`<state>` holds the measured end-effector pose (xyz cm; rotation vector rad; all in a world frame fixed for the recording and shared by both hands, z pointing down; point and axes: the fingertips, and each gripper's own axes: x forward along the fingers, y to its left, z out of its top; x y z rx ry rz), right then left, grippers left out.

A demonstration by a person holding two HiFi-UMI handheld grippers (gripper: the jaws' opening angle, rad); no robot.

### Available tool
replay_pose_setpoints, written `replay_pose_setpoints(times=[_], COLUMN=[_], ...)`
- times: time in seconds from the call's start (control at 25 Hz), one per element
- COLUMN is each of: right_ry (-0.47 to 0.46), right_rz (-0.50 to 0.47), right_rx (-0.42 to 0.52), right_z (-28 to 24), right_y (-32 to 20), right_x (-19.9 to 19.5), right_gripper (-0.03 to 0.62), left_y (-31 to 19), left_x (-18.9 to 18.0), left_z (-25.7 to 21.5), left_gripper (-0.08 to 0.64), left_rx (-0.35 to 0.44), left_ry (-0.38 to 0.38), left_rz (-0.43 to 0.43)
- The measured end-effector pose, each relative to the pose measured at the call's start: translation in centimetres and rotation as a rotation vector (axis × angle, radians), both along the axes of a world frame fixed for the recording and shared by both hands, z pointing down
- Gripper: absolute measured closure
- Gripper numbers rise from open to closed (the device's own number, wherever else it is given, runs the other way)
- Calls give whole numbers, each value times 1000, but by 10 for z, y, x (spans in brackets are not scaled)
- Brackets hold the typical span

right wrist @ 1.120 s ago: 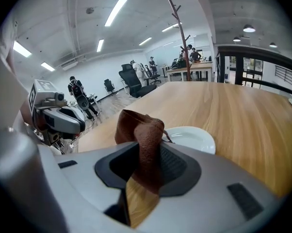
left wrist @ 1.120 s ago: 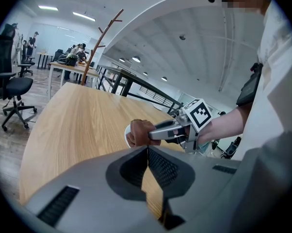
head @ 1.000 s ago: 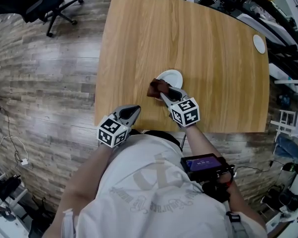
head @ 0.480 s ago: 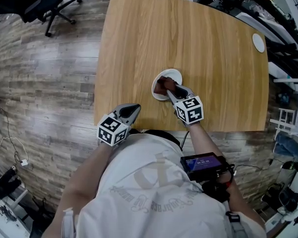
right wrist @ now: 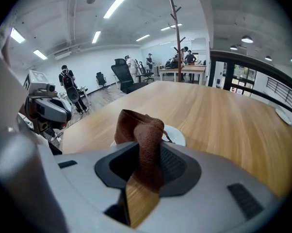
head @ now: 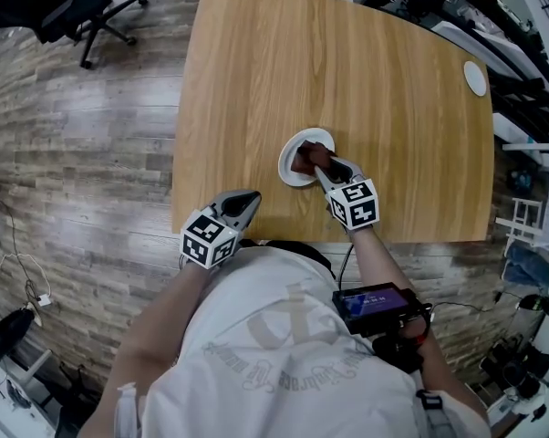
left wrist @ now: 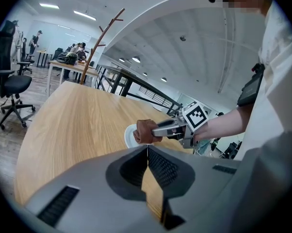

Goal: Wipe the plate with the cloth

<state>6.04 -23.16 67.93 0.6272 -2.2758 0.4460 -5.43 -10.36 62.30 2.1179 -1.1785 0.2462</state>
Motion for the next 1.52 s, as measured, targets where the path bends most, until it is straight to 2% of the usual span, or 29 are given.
replay_pose_setpoints(times=[0.44, 0.68, 1.12, 1.28, 1.52], right_ry=[-4, 23, 77, 83, 83], right_rz=[-66, -48, 72, 81, 56], right_rx=[29, 25, 46, 55, 68], right_z=[-3, -1, 2, 2, 1], right_y=[-21, -20, -36, -45, -59], right_x=[-40, -21, 39, 37, 12], right_gripper=[465, 465, 465, 465, 465], left_y=[7, 2, -3, 1, -3], left_x=[-18, -12, 1, -6, -18], left_z=[3, 2, 2, 4, 6], left_gripper=[546, 546, 547, 548, 546], left_rx=[-13, -10, -8, -17, -22], left_ry=[-5, -1, 11, 10, 14], left_rz=[-48, -32, 8, -3, -12])
